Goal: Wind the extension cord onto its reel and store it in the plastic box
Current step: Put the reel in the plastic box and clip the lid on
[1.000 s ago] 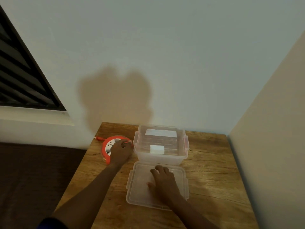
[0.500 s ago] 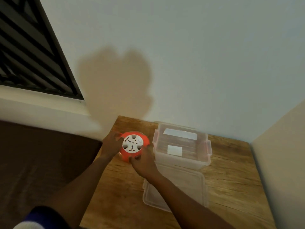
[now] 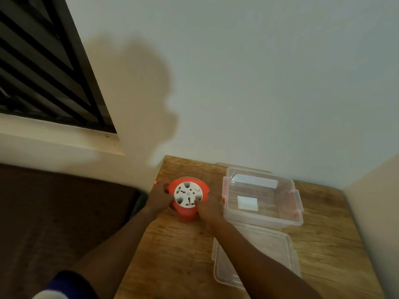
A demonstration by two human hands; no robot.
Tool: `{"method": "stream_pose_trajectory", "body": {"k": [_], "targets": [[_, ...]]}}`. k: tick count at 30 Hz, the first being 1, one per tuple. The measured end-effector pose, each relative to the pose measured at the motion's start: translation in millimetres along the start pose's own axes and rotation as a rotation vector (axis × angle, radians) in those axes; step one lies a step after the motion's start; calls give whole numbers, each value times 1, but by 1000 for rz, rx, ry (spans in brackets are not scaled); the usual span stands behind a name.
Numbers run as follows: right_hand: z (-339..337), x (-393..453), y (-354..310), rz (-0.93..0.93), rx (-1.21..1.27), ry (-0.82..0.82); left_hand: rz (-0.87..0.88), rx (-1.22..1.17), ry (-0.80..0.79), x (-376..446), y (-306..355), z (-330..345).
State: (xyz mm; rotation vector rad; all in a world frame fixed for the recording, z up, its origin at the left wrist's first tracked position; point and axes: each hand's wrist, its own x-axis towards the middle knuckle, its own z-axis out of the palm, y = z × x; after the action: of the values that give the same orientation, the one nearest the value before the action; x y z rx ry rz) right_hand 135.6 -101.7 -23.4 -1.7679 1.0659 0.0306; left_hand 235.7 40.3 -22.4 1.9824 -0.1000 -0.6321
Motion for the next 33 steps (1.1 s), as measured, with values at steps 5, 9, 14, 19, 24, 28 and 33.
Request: {"method": "stream_pose_trajectory", "body": {"k": [5,9,14,19,24,28,33], "targets": [[5,-11,-15,-36,195,-112,-27,-182,138,-7,5,-10],[-4,-27,-37,-219,165,-155,51,-249,254,-19,23,-11],[-49,-33,-62,-475,61,-50,167,-301,274,-30,60,-7],[-125,-23,-58,-525,123,116,292,-276,214,-40,113,31],[-197,-7,-28,-428,158,240,280,-257,62,-53,157,100],[-237,0,0,-364,98,294,219,-152,-32,-58,168,151],[-257,5,39,-345,-72,348,143,-103,-89,-55,150,205]]}}
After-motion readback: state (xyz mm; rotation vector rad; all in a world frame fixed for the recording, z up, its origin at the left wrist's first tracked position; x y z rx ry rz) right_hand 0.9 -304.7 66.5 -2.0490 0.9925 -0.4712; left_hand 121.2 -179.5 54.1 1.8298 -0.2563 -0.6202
